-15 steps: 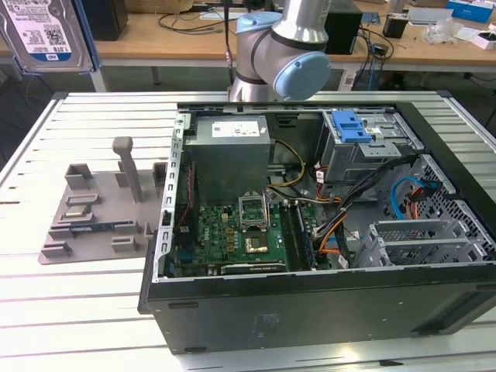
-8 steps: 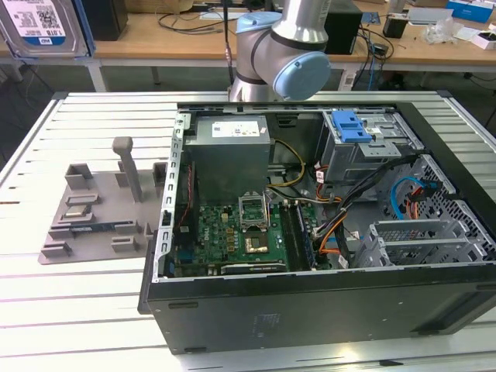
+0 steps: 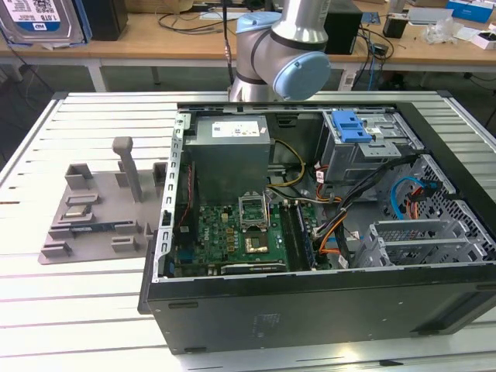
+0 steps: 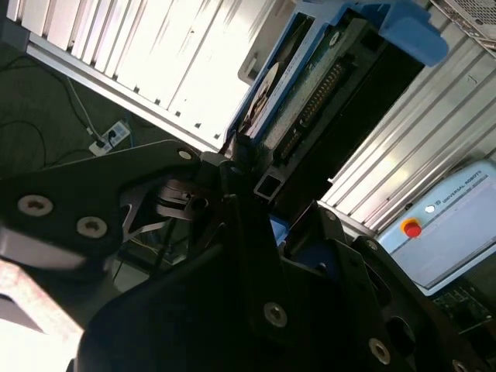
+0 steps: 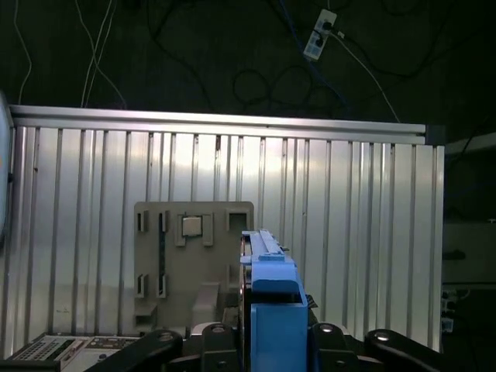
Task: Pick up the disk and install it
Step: 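Pick up the disk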
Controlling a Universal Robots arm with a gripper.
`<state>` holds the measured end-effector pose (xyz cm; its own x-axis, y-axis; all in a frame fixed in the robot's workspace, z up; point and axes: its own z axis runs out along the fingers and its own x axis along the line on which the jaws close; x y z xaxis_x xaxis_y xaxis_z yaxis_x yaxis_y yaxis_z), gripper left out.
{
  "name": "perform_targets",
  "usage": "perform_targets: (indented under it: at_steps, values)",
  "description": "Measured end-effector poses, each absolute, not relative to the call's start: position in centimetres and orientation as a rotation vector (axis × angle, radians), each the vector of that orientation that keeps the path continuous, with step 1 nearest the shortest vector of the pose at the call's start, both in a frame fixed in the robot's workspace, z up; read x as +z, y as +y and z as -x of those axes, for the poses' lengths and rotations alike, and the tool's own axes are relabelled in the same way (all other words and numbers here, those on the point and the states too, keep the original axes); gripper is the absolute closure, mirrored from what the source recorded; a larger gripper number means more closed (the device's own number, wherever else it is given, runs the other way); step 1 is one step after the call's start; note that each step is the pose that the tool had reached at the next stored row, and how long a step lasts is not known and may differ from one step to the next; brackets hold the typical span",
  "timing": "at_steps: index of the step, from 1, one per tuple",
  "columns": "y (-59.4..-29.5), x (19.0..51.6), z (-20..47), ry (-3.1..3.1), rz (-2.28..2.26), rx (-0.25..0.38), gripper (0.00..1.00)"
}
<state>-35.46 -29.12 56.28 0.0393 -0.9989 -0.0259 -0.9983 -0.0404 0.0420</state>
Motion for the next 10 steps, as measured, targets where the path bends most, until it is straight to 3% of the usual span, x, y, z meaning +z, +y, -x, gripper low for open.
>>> perform_targets:
  at_steps: [10]
  values:
    - [-29.2, 56.3, 31.9, -2.166, -2.254, -0.078, 0.63]
